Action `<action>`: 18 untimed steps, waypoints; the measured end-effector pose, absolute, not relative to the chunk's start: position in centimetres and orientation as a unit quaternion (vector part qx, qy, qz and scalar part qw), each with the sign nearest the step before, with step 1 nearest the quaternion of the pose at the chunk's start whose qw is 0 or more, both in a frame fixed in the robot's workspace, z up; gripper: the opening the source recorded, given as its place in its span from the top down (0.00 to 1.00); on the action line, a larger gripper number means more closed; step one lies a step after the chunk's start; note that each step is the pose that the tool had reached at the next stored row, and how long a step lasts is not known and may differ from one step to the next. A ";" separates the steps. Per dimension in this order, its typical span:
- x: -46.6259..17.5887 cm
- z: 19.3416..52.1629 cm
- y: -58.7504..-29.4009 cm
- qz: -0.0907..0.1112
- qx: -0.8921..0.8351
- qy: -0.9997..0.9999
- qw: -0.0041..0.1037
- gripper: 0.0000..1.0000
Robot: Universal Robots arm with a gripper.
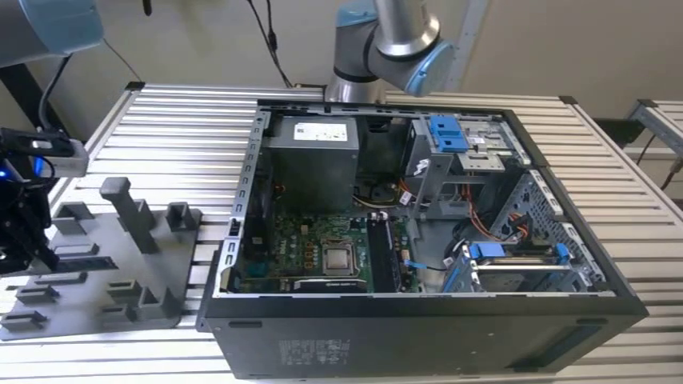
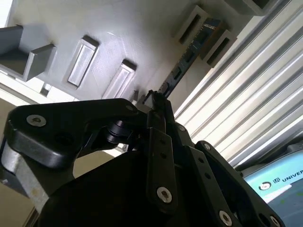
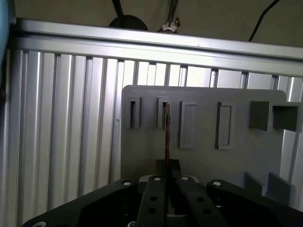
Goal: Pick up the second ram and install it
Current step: 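Pick up the second ram and move it above second insertion slot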
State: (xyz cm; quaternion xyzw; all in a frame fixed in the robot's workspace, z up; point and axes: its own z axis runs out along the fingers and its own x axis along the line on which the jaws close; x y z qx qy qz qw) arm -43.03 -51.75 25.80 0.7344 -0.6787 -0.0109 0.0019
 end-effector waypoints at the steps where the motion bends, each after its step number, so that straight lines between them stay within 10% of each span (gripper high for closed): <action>1: -43.0 25.9 -51.7 -0.011 0.734 -0.679 0.002 0.86; 18: -43.0 28.1 -51.8 -0.011 0.734 -0.679 0.002 0.86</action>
